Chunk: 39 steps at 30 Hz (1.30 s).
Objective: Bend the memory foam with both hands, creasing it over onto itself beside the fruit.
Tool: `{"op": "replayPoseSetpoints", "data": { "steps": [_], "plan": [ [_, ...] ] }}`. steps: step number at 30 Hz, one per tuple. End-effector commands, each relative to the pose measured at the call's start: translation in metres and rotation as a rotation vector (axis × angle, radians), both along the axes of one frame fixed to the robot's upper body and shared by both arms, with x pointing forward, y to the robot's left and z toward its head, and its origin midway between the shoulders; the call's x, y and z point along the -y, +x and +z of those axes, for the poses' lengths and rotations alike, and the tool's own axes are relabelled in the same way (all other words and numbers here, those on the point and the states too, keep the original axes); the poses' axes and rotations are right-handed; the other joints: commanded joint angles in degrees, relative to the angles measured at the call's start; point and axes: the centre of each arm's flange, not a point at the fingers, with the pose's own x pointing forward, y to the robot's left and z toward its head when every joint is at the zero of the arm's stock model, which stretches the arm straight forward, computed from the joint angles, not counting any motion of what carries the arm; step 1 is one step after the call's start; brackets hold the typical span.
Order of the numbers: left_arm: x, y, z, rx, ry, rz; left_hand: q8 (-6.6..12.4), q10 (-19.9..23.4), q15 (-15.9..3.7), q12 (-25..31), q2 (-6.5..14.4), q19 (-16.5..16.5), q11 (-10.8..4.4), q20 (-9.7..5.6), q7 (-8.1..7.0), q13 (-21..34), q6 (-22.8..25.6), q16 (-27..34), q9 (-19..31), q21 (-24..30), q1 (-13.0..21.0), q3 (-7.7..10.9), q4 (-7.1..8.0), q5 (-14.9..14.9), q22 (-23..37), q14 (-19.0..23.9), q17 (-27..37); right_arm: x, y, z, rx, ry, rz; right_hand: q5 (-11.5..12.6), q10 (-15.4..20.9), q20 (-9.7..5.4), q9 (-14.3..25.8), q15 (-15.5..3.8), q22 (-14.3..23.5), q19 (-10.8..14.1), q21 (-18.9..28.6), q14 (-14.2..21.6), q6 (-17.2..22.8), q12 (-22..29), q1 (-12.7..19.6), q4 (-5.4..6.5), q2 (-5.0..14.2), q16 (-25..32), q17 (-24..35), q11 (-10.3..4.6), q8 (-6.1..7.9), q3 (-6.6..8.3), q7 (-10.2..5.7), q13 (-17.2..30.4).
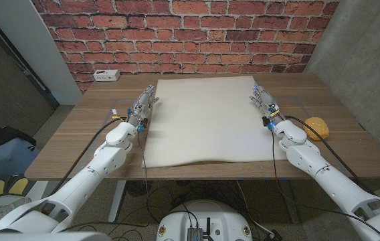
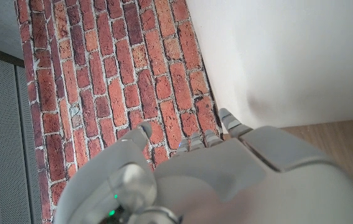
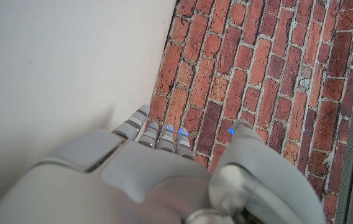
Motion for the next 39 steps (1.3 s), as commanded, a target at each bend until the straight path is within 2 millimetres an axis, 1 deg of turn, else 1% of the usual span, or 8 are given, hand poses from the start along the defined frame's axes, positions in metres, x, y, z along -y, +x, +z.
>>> {"op": "replayPoseSetpoints", "data": {
  "steps": [1,3,4,5,6,11,21,39],
  "plan": [
    [0.004,0.002,-0.003,-0.009,0.013,0.001,0.37,-0.37,-1.29,0.34,-0.47,-0.47,-0.32,-0.21,-0.32,0.12,-0.73,0.32,0.25,0.17,0.39,0.16,-0.25,0.31,0.14,-0.24,0.0,0.0,0.0,0.0,-0.018,-0.036,-0.023,0.21,0.1,-0.08,0.28,0.16,0.26,0.44,0.22,-0.55,0.61,0.33,0.65,-0.18,0.1,0.32,0.12,0.59,0.38,0.51,-0.08,0.1],
    [0.004,0.002,-0.003,-0.008,0.018,0.003,0.51,-0.19,-1.42,0.39,-1.1,-0.33,-0.49,-0.24,-0.41,0.12,-0.28,0.33,0.25,0.11,0.31,-0.16,-0.57,0.18,0.12,-0.08,-0.06,0.001,0.0,-0.001,-0.023,-0.035,-0.027,0.2,0.09,-0.08,0.28,0.2,0.26,0.43,0.21,-0.51,0.67,0.32,0.72,-0.25,0.13,0.34,0.12,0.58,0.4,0.55,-0.03,0.1],
    [0.005,0.002,-0.002,-0.008,0.034,0.015,0.56,0.04,-1.48,0.47,-1.5,-0.24,-0.55,-0.23,-0.62,0.13,-0.07,0.35,0.26,0.07,0.27,-0.36,-0.8,0.09,0.11,0.05,-0.09,0.001,-0.001,-0.001,-0.029,-0.046,-0.033,0.15,0.06,0.39,0.29,0.69,0.27,0.55,0.25,-0.41,0.72,0.3,0.93,-0.47,0.2,0.37,0.12,0.85,0.41,0.67,-0.01,0.11],
    [0.005,0.001,-0.002,-0.009,0.044,0.023,0.61,0.28,-1.12,0.53,-2.29,-0.08,-0.68,0.06,-0.79,0.14,0.27,0.33,0.26,-0.03,0.24,-0.79,-1.31,-0.12,0.09,0.22,-0.14,0.001,-0.001,-0.001,-0.034,-0.056,-0.04,0.02,0.01,1.54,0.3,1.37,0.33,1.21,0.5,-0.39,0.72,0.28,1.29,-0.89,0.21,0.38,0.14,0.86,0.4,0.83,-0.04,0.13],
    [0.005,0.001,-0.002,-0.008,0.06,0.031,0.76,0.4,-0.98,0.56,-2.58,0.12,-0.52,0.3,-0.99,0.15,0.79,0.35,0.27,-0.04,0.29,-0.95,-1.61,-0.22,0.07,0.38,-0.16,0.001,-0.002,-0.001,-0.041,-0.063,-0.046,-0.13,-0.2,2.64,0.32,2.86,0.43,1.52,0.62,-0.31,0.61,0.2,1.52,-1.28,0.17,0.45,0.22,0.86,0.36,0.92,-0.03,0.15],
    [0.007,-0.002,0.0,-0.007,0.125,0.065,0.8,0.5,-0.93,0.55,-3.73,0.17,-0.49,0.63,-1.42,0.17,1.36,0.32,0.3,-0.33,0.49,-1.51,-2.62,-0.61,0.02,0.59,-0.19,0.001,-0.005,-0.002,-0.049,-0.093,-0.066,-0.26,-0.49,3.9,0.34,3.94,0.54,1.23,0.53,-0.47,0.45,0.13,1.93,-1.77,0.28,0.42,0.28,1.36,0.31,1.15,-0.12,0.19],
    [0.011,-0.013,0.005,0.003,0.263,0.135,0.7,0.57,-0.48,0.52,-5.49,0.24,-0.57,1.04,-1.44,0.22,1.55,0.22,0.35,-0.78,1.04,-2.23,-4.23,-1.18,-0.03,0.54,-0.16,-0.001,-0.014,0.003,-0.052,-0.197,-0.124,-0.35,-0.36,4.17,0.36,4.05,0.61,0.77,0.38,-0.51,0.68,0.22,2.25,-2.15,0.42,0.46,0.34,1.69,0.41,1.36,-0.21,0.22],
    [0.021,-0.032,0.005,0.032,0.474,0.251,0.6,0.17,0.02,0.37,-7.1,-0.01,-0.46,0.87,-1.4,0.3,1.54,0.09,0.44,-1.53,2.04,-2.84,-6.27,-1.69,-0.01,0.17,-0.09,0.004,-0.028,0.001,-0.094,-0.35,-0.213,-0.34,-0.05,4.03,0.39,3.89,0.66,0.58,0.37,-0.45,1.0,0.36,2.96,-2.82,0.84,0.53,0.38,1.81,0.51,1.89,-0.2,0.24]
  ]
}}
